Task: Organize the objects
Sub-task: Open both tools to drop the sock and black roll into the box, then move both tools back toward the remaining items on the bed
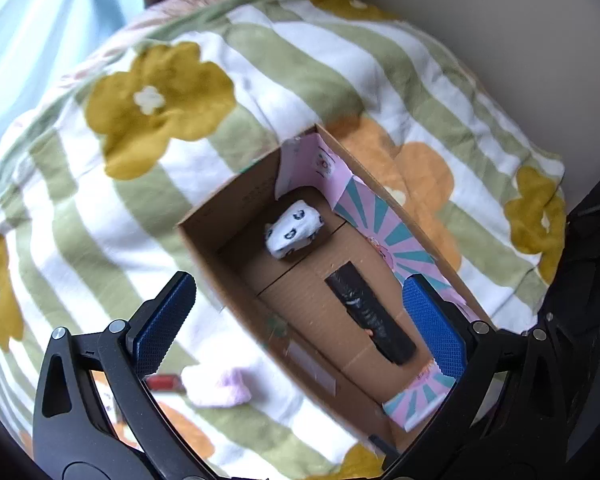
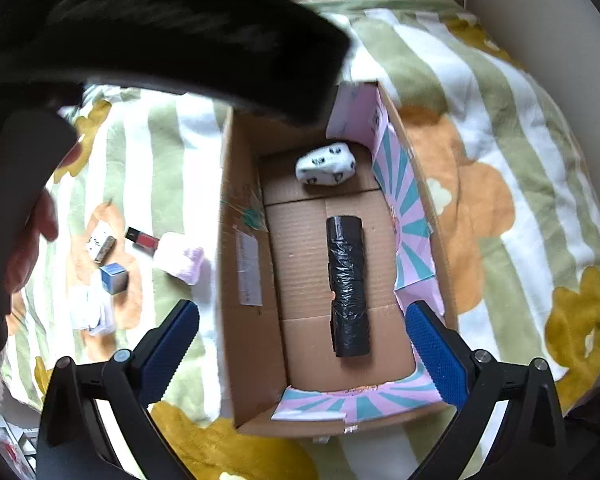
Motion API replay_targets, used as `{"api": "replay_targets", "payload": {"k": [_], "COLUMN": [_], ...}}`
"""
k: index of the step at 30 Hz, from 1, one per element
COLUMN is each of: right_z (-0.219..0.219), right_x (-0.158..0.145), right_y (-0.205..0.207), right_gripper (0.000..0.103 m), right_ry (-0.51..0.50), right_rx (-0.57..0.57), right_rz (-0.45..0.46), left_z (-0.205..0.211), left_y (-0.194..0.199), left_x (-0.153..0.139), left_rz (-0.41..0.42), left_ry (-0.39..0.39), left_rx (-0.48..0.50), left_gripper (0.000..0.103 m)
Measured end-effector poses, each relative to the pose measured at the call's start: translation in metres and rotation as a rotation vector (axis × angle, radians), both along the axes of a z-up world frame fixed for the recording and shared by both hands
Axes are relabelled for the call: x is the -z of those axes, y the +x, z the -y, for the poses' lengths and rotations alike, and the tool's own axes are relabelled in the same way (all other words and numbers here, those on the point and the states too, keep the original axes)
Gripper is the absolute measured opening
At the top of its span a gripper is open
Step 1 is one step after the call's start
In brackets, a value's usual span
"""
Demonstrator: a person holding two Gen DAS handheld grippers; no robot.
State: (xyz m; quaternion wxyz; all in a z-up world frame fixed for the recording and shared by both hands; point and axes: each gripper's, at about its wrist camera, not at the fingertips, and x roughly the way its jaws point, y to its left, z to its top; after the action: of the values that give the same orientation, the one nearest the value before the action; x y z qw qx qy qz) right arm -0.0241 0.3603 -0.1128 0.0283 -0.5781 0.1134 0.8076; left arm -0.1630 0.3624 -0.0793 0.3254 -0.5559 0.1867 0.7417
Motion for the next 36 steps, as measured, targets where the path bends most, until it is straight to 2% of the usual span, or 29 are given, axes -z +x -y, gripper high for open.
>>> {"api": "replay_targets", "payload": {"k": [5,10,18,23,29,32,36], "right_z": [0.009,0.035,0.090,0.128,0.163,0.172,0.180], "right_x": [-0.024,-0.052,-0.091,-0.108,-0.124,-0.127,-0.126], "right_y": [-0.007,-0.012,-0.021,-0.023,-0.014,-0.007,0.003], "right_gripper": [0.102,0.102,0.102,0.103,0.103,0.103,0.103], "right_ry": [0.030,0.051,0.051,0.028,0.024,0.020,0.012], "right_rx": [-0.020,-0.071,-0.197,-0.267,-0.333,-0.340,-0.349], "right_rz": [-0.031,-0.081,-0.159,-0.199,-0.245,-0.269,-0.286], "left_z": [0.037,0.088,0.201,0.270,0.341,0.367,0.393], "left_y": [0.012,0.025,0.052,0.077,0.121,0.144,0.170], "left_x": [-0.041,-0.078,-0.122,-0.135,-0.147,-0.145,-0.135], "left_rz": [-0.031,-0.080,-0.138,-0.172,-0.256,-0.287,-0.289], "left_ry": [0.051,0.075,0.115,0.121,0.146,0.126,0.119], "left_rx": [-0.053,-0.132,-0.343,-0.482,-0.643,-0.717,-0.772], "left_gripper": [0.103,0.103,0.103,0.103,0.103,0.103,0.103]}}
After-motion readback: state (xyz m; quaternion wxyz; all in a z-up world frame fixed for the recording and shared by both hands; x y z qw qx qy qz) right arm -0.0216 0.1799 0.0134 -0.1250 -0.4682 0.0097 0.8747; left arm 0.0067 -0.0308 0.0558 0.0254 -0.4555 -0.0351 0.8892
